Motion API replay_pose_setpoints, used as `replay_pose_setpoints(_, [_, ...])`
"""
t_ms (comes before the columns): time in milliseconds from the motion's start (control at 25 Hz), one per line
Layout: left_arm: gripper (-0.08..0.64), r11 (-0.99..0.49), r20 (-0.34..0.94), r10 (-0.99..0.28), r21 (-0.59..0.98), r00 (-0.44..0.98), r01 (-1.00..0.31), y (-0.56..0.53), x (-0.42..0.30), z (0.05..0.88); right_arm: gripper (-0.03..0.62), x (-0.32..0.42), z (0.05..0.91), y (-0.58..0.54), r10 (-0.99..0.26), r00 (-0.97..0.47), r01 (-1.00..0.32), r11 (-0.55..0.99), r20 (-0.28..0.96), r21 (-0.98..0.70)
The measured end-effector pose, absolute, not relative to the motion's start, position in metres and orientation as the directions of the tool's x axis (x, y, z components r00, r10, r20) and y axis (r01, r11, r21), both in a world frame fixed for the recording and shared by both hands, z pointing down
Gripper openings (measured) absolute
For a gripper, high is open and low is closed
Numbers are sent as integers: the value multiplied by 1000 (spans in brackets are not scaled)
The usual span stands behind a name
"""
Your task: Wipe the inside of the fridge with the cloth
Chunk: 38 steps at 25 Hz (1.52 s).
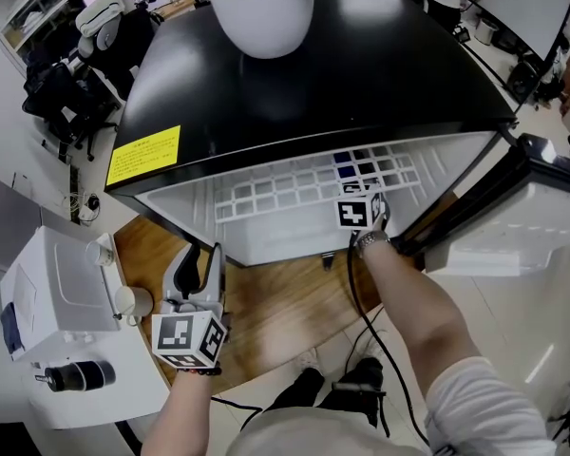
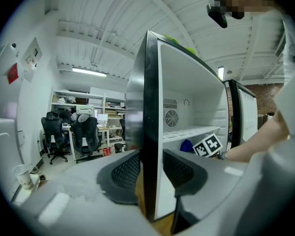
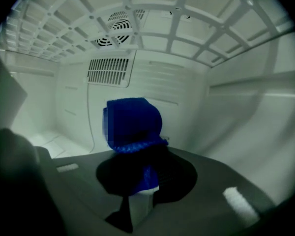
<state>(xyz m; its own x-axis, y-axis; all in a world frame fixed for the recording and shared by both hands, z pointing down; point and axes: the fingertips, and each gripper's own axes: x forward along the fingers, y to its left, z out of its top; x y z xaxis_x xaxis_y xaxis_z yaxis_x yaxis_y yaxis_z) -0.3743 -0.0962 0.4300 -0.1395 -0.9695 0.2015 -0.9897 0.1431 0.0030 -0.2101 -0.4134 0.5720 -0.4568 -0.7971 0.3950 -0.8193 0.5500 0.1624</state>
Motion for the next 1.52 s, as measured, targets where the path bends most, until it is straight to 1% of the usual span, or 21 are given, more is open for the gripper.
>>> replay_pose_setpoints(240, [144,151,199,-969,9,-146,-988,-97,-375,430,72,-195,571,-420,-827,-400,-851,496,395,176])
replay_pose_setpoints(560, [141,157,197,-969,14,-151,-988,-97,-375,430,73,-192,567,-414,-827,-412,-855,497,383,152])
replay_pose_setpoints(840, [141,151,192,-971,23,-144,-988,-98,-374,430,72,-227,551,-363,-769,-542,-791,603,339,101])
replay_pose_setpoints(1160, [140,141,191,-972,24,-134,-990,-98,-374,430,72,-304,532,-289,-645,-702,-673,740,302,18])
replay_pose_setpoints(1360, [141,133,191,-974,23,-126,-991,-98,-373,430,72,-349,530,-254,-569,-766,-598,801,299,-8])
replay_pose_setpoints(1520, [141,128,192,-974,24,-121,-991,-98,-373,430,72,-376,540,-236,-521,-791,-554,832,321,-13])
